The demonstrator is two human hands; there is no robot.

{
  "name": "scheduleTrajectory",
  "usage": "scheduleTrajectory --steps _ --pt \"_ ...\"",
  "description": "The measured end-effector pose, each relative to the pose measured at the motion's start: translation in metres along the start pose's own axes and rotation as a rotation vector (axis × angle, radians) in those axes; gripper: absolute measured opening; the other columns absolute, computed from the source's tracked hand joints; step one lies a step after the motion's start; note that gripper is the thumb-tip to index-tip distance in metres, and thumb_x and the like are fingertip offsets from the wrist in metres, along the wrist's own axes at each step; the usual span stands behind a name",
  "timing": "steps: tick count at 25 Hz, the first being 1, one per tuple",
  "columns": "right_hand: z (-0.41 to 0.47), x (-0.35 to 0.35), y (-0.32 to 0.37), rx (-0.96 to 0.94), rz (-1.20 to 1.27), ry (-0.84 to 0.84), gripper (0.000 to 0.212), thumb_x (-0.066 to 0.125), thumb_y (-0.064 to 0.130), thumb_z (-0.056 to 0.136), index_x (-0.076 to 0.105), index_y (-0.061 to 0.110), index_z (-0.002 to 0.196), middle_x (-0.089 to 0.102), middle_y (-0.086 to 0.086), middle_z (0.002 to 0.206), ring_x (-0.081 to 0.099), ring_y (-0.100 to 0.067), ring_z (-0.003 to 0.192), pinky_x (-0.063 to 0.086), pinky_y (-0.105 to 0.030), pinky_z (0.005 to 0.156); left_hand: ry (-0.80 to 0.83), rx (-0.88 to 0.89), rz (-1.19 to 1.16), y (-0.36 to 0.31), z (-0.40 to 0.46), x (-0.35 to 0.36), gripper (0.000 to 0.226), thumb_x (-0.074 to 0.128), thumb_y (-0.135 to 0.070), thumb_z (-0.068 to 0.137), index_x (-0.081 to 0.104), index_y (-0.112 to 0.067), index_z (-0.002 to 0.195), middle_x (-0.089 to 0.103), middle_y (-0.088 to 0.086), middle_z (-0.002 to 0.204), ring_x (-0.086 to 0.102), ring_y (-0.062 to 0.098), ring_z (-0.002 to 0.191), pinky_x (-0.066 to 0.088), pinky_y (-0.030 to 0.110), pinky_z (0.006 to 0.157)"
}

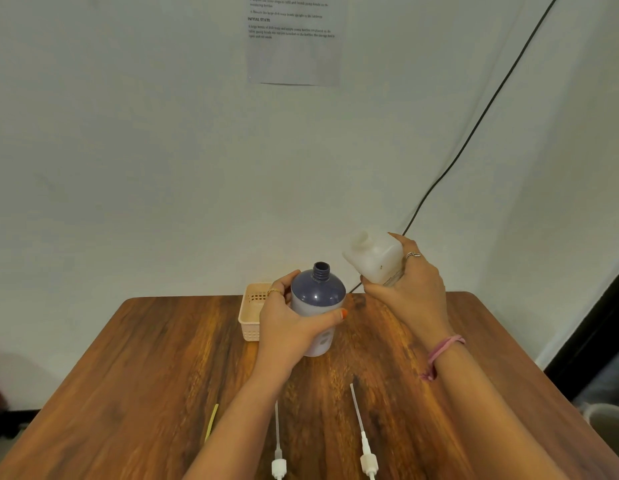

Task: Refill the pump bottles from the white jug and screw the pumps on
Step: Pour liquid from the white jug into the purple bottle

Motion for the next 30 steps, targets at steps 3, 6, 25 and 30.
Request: scheduleTrajectory --steps 3,6,25,30 --pt "-0.013 -0.002 -0.022 0.078 0.023 -0.031 0.067 0.082 0.035 0.067 0.047 0.029 0.124 0.062 0.007 0.103 0.061 -0.014 0.091 0.053 -0.027 0.069 0.027 -0.018 0.032 0.020 -0.007 0.006 0.083 0.091 -0.015 0.056 0.046 -0.023 0.125 0.052 -0.024 0.104 0.053 -0.008 0.090 0.046 0.000 0.065" --pt "-0.027 -0.004 -0.042 0.134 0.031 -0.073 0.067 0.084 0.035 0.065 0.049 0.026 0.121 0.061 0.008 0.097 0.061 -0.013 0.085 0.052 -0.024 0.063 0.038 -0.059 0.058 0.042 -0.017 0.012 0.082 0.091 -0.018 0.056 0.044 -0.030 0.122 0.052 -0.024 0.107 0.053 -0.006 0.092 0.046 0.002 0.062" --pt "-0.161 0.043 -0.211 0.618 0.151 -0.051 0.080 0.085 0.030 0.067 0.039 0.016 0.131 0.054 -0.001 0.119 0.055 -0.015 0.105 0.054 -0.027 0.076 0.015 -0.352 0.210 0.193 -0.091 0.042 0.088 0.090 -0.015 0.057 0.043 -0.024 0.131 0.051 -0.006 0.124 0.051 0.019 0.117 0.050 0.029 0.089" --pt "-0.182 0.052 -0.232 0.663 0.169 -0.058 0.081 0.086 0.024 0.067 0.037 0.014 0.131 0.054 -0.006 0.122 0.054 -0.013 0.106 0.051 -0.021 0.072 -0.009 -0.390 0.214 0.212 -0.099 0.043 0.089 0.089 -0.013 0.058 0.042 -0.021 0.134 0.051 -0.001 0.131 0.051 0.015 0.114 0.046 0.020 0.081"
Point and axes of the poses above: each hand's wrist, its own z-axis towards the middle knuckle, its own x-axis out of the palm, y = z × x, the point moved 9 cm from there along z, towards the middle knuckle
